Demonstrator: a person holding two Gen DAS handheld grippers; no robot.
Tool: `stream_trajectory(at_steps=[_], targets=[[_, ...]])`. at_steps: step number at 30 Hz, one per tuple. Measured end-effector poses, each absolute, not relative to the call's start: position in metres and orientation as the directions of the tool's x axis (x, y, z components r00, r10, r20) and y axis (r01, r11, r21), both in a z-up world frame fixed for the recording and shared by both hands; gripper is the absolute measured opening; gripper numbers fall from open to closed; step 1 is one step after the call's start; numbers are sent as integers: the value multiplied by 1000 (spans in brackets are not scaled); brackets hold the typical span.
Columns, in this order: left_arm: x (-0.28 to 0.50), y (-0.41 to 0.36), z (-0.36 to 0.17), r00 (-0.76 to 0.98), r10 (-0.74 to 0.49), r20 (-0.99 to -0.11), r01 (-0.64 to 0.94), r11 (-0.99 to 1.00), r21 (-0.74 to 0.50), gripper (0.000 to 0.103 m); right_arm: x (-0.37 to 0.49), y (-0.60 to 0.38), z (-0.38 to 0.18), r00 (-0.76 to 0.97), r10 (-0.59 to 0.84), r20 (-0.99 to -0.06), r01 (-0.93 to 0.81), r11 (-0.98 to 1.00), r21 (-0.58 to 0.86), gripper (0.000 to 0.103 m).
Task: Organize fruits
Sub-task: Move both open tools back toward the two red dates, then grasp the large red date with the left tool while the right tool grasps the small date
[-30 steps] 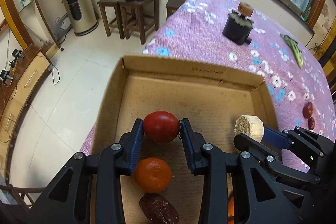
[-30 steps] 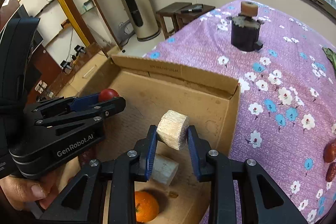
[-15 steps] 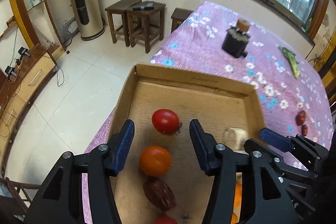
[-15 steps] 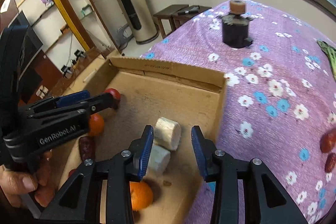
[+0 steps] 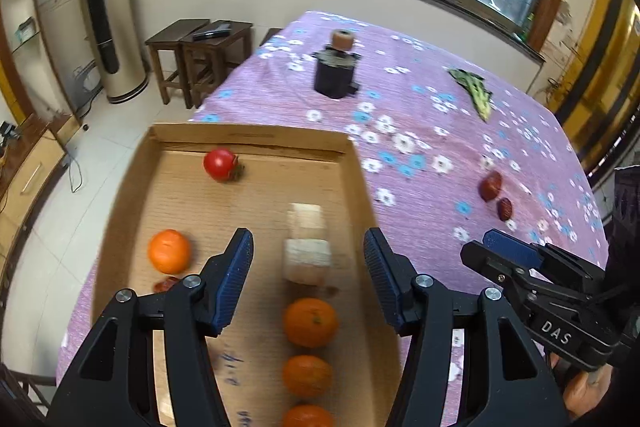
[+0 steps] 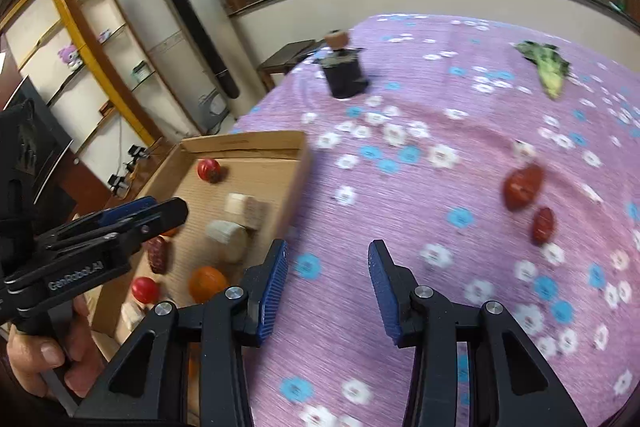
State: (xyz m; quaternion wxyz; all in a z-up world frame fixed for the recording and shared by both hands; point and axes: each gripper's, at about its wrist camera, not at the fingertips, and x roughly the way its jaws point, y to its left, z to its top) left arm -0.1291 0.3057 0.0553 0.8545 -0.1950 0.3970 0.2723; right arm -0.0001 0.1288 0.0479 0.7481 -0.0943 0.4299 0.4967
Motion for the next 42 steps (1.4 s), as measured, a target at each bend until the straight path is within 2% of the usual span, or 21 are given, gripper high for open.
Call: stream_trajectory(at_steps=[18, 27, 29, 30, 31, 42], targets=[[-87, 252, 53, 568, 229, -791, -528, 838, -137, 56, 55, 48, 27, 240, 606, -758, -734, 624, 267, 43], [-34, 234, 45, 561, 177, -809, -473, 870, -137, 56, 104, 67, 8, 283, 563, -777, -703, 673, 232, 42], [-20, 231, 40, 550, 167, -818, -463, 876, -133, 56, 114, 78, 2, 304, 542, -783, -703, 682, 199, 36], [-13, 230, 38, 547, 163, -821, -458, 879, -130, 56, 118, 80, -1, 306, 539, -785, -701, 685, 198, 26], [-5, 228, 36, 544, 159, -824, -451, 883, -127, 56, 120, 80, 0, 311, 543, -780, -702, 685, 197, 23], [90, 195, -4, 504, 127, -854, -360, 930, -74, 56, 100, -4, 29, 324, 632, -704, -654, 687, 317, 23]])
